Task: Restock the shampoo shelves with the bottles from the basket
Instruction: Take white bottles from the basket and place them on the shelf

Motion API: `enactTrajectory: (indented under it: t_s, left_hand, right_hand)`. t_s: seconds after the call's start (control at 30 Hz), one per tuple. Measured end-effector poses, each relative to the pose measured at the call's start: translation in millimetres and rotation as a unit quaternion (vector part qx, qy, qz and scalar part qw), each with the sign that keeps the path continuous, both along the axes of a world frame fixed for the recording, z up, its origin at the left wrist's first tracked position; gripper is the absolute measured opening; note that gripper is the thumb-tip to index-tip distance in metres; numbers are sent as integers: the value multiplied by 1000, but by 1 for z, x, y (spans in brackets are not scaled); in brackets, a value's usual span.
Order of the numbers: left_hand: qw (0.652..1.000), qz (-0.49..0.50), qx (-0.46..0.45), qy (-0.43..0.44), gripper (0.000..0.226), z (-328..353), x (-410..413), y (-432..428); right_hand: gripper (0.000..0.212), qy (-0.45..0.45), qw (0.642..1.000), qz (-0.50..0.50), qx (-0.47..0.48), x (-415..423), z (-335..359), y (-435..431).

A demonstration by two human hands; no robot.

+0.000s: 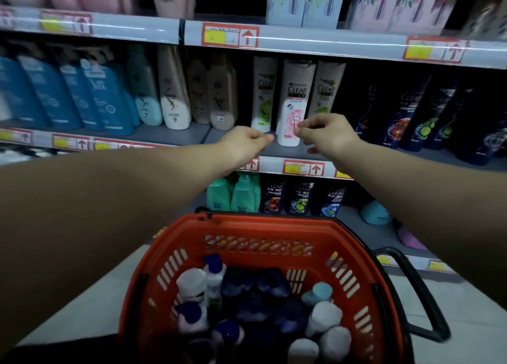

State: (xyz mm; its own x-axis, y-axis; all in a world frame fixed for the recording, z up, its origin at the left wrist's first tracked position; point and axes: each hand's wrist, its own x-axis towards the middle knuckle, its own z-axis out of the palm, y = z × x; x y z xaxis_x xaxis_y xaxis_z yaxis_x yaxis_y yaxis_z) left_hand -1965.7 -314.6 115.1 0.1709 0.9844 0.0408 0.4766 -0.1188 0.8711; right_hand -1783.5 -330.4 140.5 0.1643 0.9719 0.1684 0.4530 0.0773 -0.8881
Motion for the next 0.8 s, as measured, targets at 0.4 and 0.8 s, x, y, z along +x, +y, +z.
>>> enactTrajectory:
  t_s: [0.4,0.8]
  left_hand:
    - [996,-21,-76,38,36,-63,-23,-56]
    - [965,-54,-205,157,24,-138,-65,-59]
  right_hand:
    - [13,-22,993,65,-96,-19,-77,-43]
    - [14,-15,972,118,-201,-38,-157,-50]
